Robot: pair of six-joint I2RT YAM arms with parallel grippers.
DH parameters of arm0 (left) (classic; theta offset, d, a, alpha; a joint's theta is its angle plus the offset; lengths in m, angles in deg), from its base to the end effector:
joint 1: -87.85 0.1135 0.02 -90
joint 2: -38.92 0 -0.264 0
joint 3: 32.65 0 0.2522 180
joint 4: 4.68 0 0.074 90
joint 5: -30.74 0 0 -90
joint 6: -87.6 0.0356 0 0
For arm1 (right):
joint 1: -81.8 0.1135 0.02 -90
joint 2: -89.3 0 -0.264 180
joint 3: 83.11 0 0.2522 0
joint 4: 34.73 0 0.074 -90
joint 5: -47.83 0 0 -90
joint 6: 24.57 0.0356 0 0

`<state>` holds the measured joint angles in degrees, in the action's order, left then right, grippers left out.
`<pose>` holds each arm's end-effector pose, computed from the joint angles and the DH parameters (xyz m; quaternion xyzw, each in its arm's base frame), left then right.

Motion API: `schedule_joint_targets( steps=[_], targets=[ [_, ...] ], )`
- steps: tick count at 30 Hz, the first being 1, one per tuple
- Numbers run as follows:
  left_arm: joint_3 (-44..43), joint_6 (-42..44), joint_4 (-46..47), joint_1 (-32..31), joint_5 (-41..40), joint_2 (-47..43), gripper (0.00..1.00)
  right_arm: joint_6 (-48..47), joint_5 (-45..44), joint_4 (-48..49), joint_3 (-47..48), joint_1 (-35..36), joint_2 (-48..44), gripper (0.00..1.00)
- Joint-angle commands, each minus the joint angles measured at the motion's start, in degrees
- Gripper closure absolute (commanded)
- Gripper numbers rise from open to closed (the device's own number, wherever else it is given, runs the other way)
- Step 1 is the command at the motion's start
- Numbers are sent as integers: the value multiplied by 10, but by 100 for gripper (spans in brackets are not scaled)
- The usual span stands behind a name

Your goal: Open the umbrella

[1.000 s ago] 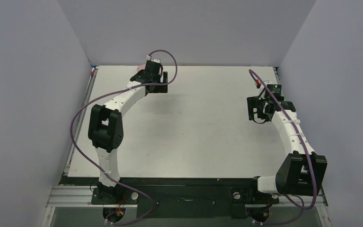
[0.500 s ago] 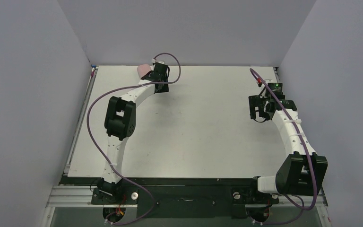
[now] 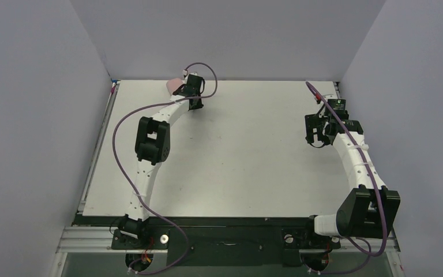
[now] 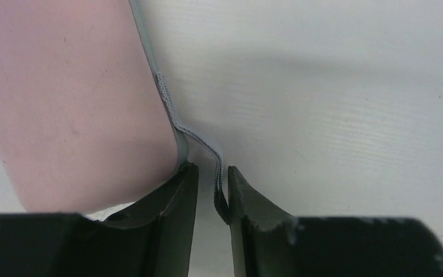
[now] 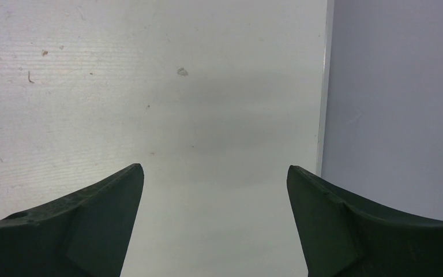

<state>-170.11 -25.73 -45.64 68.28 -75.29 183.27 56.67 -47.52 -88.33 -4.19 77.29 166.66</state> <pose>0.5286 -0.1775 0.1569 -0.0804 0.9219 -0.0091 0.3790 0.2805 -0.0255 0.2917 -0.0199 0.9445 -0.0814 0.3176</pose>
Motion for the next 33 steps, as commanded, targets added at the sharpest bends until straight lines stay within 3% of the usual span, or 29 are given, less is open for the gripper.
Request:
schedule_joint_targets(
  steps=[1,3,4,13,18,24,33],
  targets=[
    [-61,12,0,5,-9,17,85,-7,-18,7,21,-2,-2,10],
    [-52,21,0,4,-1,7,99,-7,-19,7,21,-2,-2,10],
    [-34,23,1,2,3,1,100,-8,-17,7,20,-2,-3,10],
    [237,92,78,-46,61,-187,100,-13,5,7,8,-2,-16,11],
    [358,154,74,-108,117,-260,100,-14,34,3,2,-2,-22,12],
    [436,320,15,-203,251,-326,100,-45,111,-7,-8,-7,-39,12],
    [609,549,-16,-320,314,-440,100,-116,208,-13,-35,-11,-74,12]
  ],
)
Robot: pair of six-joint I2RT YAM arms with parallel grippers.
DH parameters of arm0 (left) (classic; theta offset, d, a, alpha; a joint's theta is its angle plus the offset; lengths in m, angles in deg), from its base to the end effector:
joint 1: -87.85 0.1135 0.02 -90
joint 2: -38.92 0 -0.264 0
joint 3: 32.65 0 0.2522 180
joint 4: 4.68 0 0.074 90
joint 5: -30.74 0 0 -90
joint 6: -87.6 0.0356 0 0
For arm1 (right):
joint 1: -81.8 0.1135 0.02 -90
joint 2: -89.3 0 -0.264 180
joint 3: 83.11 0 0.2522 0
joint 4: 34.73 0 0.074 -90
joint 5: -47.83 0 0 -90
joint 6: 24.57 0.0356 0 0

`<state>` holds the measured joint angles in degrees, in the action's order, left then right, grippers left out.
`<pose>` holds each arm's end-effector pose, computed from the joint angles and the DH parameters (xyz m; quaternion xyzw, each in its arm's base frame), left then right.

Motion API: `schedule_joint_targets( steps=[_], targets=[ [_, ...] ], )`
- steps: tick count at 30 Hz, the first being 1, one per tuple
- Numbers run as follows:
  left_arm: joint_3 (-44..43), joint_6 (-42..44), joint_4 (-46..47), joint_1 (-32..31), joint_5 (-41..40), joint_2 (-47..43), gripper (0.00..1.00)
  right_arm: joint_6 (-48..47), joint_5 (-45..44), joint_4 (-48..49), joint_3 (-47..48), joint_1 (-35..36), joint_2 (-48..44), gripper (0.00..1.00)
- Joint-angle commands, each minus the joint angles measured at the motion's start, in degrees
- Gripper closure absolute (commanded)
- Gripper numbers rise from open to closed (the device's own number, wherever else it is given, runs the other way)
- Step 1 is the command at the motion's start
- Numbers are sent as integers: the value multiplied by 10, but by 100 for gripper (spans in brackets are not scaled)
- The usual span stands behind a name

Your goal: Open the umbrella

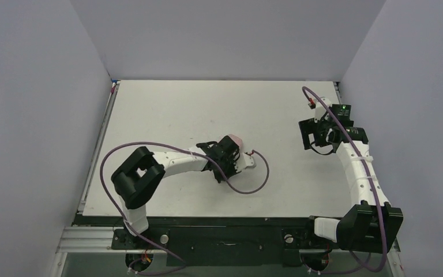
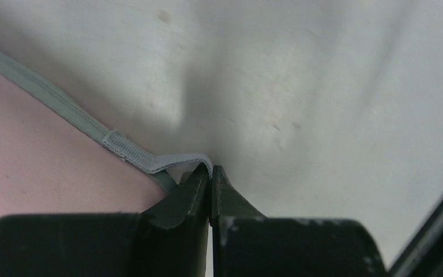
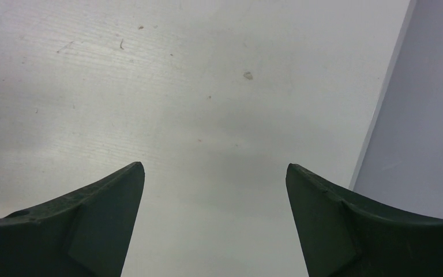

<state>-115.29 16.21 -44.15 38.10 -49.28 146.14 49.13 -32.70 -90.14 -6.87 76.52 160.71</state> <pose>0.2377 -0.2904 0.1627 0.5615 0.7921 -0.1417 0.1927 0.2559 -0.0178 0.3007 -0.1178 0.9312 0.0134 0.3447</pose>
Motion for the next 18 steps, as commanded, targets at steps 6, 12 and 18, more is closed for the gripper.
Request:
schedule_joint_targets(
  steps=[6,12,18],
  targets=[
    [100,168,-54,9,73,-162,53,-37,149,3,3,8,16,11],
    [79,66,-53,140,155,-246,15,-84,227,32,-7,44,13,11],
    [100,-136,27,264,179,-287,12,-139,189,86,-52,172,-14,11]
  ],
)
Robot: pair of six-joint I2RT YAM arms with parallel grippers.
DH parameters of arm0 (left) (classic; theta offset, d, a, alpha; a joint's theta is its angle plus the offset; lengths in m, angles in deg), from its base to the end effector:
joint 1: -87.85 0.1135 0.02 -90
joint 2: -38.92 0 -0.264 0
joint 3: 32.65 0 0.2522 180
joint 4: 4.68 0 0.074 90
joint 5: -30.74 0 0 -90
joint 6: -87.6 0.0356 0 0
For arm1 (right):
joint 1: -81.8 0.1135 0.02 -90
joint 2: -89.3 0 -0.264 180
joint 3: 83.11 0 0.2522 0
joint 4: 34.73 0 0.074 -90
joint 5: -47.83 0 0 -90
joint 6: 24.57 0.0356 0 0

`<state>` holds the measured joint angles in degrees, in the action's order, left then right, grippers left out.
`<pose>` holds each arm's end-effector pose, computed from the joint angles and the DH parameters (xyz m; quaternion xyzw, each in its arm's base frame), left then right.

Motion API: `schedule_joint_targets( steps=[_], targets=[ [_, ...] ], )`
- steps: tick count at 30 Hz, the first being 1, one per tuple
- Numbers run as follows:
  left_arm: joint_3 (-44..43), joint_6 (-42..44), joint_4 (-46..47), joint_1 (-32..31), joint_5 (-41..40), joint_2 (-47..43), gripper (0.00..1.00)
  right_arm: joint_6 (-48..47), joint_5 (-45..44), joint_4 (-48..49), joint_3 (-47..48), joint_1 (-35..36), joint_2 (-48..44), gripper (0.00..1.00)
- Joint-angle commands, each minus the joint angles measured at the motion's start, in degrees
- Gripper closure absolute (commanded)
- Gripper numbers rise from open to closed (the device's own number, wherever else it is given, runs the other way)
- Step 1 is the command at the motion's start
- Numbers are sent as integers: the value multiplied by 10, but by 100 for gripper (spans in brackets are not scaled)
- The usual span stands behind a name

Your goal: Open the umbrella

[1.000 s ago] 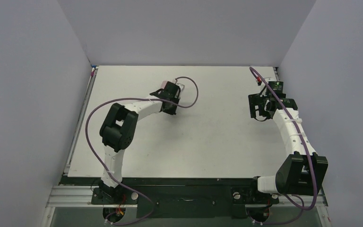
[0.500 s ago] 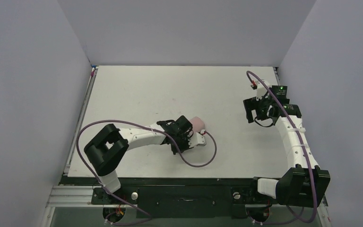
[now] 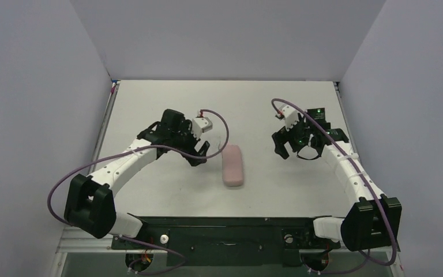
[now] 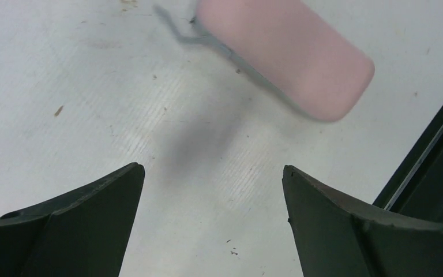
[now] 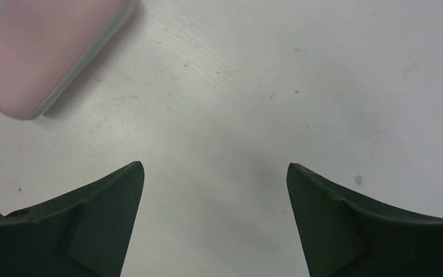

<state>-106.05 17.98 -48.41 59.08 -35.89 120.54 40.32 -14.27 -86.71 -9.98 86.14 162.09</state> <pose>0.2534 -0.1553 0.2546 0.4451 0.8145 -0.2143 0.3044 0.2575 0.0363 0.2845 -0.3096 0.8664 0.1665 0.3547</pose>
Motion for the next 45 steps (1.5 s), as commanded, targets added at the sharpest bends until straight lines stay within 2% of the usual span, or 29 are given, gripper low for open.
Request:
schedule_joint_targets(
  steps=[1,3,4,7,10,14,18,20,23,28,30,36,41,44,45],
  targets=[
    [33,-177,95,86,39,-40,8,-44,-14,54,-23,108,-23,11],
    [79,-250,174,126,22,-68,1,-9,-43,60,-26,155,-13,11],
    [105,-276,215,143,16,-88,2,7,-68,62,-27,171,-9,11],
    [131,-279,242,150,1,-106,3,78,-91,64,-28,229,21,13],
    [145,-288,239,144,5,-99,2,113,-71,63,-25,235,58,18],
    [150,-308,248,138,22,-79,12,99,-49,62,-27,224,66,18],
    [155,-341,244,134,63,-68,22,15,-42,63,-5,222,72,17],
    [162,-359,243,126,66,-64,26,2,-30,63,23,222,91,17],
    [168,-384,245,118,65,-54,35,9,5,59,77,223,133,17],
    [174,-432,262,109,73,-38,55,45,46,48,114,225,211,19],
    [179,-446,274,95,69,-31,57,51,62,37,119,224,230,23],
    [183,-473,317,46,81,36,61,65,88,21,104,222,246,28],
    [133,-470,335,27,92,123,66,82,96,19,73,213,241,36],
    [93,-495,363,19,98,180,62,88,110,19,50,208,230,41],
    [84,-499,368,18,100,189,54,88,112,19,45,207,222,42]
  ],
)
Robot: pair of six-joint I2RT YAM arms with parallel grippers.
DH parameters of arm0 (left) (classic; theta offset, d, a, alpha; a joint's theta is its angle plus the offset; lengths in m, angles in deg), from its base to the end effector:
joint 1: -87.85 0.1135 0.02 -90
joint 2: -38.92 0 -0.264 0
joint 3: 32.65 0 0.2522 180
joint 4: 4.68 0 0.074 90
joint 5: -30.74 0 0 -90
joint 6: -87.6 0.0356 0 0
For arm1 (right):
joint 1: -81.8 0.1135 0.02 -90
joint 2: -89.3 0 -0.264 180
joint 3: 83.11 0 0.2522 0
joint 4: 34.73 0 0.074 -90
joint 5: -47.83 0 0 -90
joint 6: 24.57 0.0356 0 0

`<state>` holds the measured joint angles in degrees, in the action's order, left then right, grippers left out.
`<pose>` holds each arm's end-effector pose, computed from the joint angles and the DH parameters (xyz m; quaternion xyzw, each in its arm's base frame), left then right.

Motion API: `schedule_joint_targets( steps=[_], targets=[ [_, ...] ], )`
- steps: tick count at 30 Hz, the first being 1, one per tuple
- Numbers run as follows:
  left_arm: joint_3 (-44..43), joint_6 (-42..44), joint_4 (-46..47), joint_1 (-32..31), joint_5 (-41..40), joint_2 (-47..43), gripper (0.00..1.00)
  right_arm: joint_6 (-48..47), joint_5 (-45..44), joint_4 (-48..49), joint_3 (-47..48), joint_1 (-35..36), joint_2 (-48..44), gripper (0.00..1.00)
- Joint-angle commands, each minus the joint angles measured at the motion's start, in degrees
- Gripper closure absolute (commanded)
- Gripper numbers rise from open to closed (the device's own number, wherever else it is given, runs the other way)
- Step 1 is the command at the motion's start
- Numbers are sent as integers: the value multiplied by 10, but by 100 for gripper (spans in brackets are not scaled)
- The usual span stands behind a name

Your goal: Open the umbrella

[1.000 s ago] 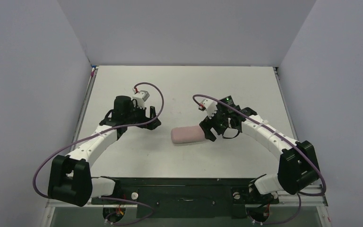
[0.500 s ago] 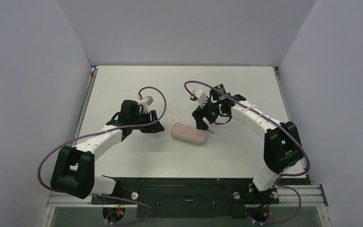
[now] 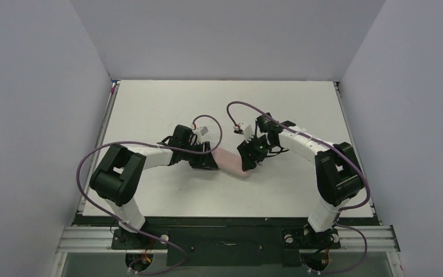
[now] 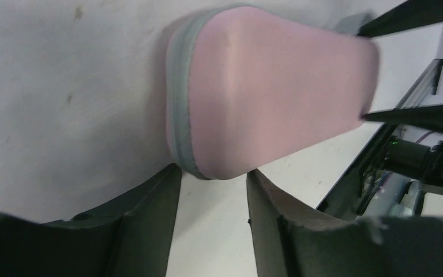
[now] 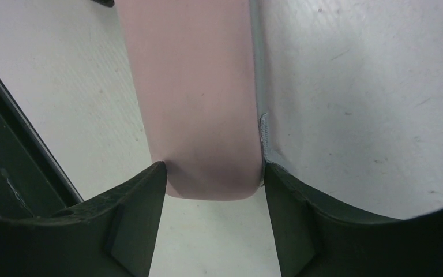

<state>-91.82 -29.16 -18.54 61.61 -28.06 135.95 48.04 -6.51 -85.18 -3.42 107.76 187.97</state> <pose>0.2754 -0.1563 0.1387 0.0840 0.9103 -0.3683 0.1693 0.2916 0.1651 0.1961 -0.3968 0.8503 0.3131 0.1470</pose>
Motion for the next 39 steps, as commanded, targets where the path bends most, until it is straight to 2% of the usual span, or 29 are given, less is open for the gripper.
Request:
schedule_joint_targets(
  steps=[1,2,4,10,14,17,23,26,29,32,39],
  targets=[
    [-77,-34,74,-12,23,52,50,11,35,4,-29,-9,-42,42],
    [-85,-37,78,-14,29,59,46,10,35,6,-34,-10,-50,42],
    [-108,-45,90,-21,39,79,44,15,34,10,-46,-11,-59,43],
    [-142,-64,121,-41,52,117,41,34,32,21,-61,-13,-72,43],
    [-163,-63,129,-53,48,139,40,25,43,10,-67,-23,-107,39],
    [-189,-52,123,-55,45,158,46,-33,30,-24,-74,-50,-163,34],
    [-246,-26,93,-57,53,194,58,-342,-27,-19,-111,-87,-257,26],
    [-278,-12,76,-60,62,214,60,-454,-33,15,-137,-85,-277,23],
    [-308,3,46,-66,75,232,62,-558,-35,18,-131,-74,-252,22],
    [-331,14,36,-73,80,246,62,-605,-30,1,-93,-60,-197,22],
    [-335,6,43,-79,89,253,64,-615,-19,-27,-5,-44,-98,21]
  ],
)
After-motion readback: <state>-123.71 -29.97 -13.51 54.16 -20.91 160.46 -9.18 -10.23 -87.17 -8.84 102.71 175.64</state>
